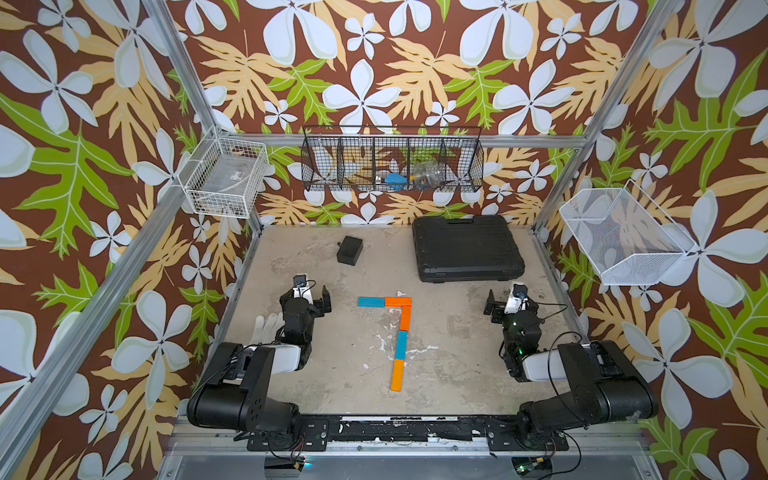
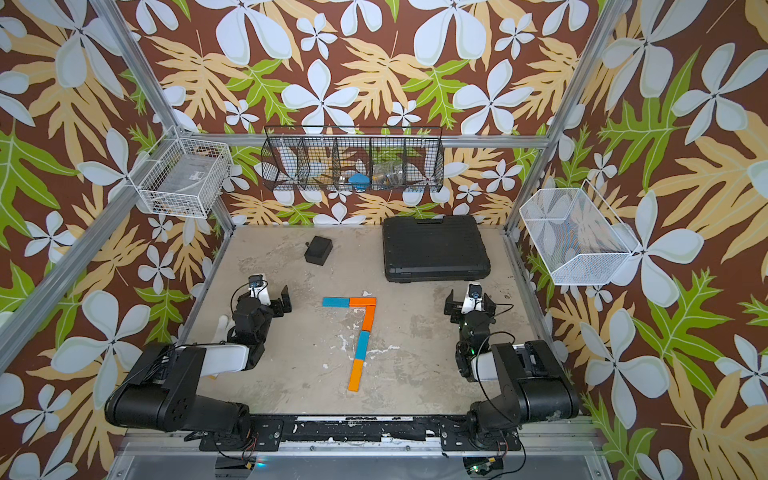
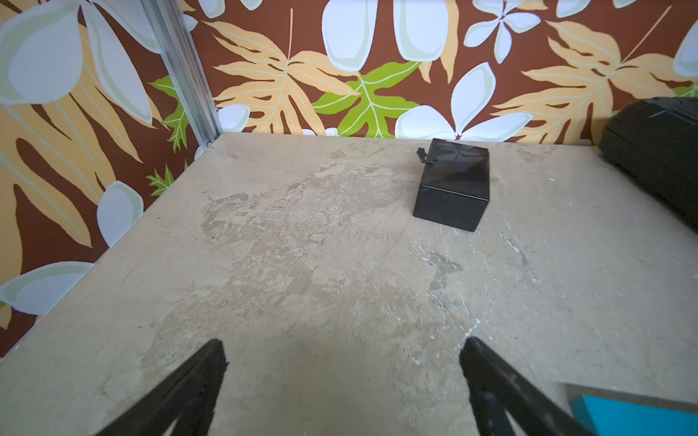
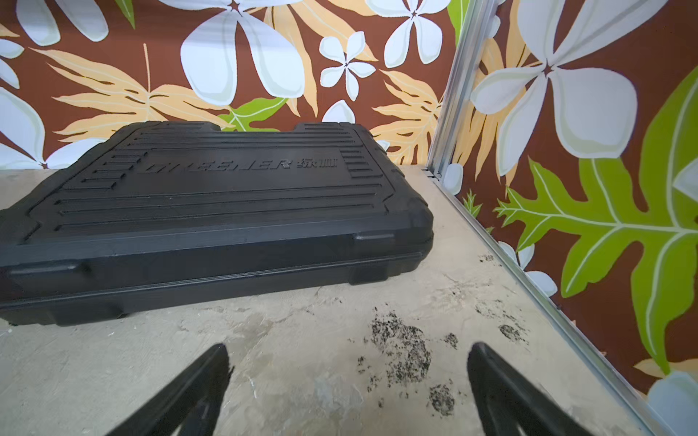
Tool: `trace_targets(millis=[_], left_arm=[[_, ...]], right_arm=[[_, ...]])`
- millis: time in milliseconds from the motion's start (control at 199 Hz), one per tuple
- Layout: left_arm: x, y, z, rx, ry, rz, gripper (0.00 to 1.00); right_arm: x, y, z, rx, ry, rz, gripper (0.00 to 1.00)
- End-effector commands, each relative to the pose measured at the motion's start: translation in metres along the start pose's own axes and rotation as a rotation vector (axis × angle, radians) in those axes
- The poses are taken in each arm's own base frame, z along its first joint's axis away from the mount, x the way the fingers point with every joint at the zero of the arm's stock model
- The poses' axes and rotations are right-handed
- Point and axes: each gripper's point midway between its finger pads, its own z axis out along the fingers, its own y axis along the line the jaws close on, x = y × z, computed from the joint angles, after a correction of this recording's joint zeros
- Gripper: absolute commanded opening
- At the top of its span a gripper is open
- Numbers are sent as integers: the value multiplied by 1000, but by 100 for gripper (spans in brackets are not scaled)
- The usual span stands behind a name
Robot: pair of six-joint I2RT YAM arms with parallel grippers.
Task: Assemble the number 7 with building blocks
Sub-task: Reset both arms
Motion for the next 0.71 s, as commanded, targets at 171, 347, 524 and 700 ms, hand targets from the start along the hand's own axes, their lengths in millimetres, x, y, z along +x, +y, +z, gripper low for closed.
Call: trace_targets(millis=[171,347,524,700], left_arm=[[-13,10,-18,-20,-143,-47,100],[-14,10,-17,13,-145,-63,100],[-15,10,-18,13,-150,-64,100],[-15,10,-18,13,-151,-64,100]], right_arm=[[-7,-1,0,4,-32,2,100],[-8,-1,0,4,-37,2,100],[-6,0,0,1,-27,2,100],[-7,0,0,1,-25,3,100]])
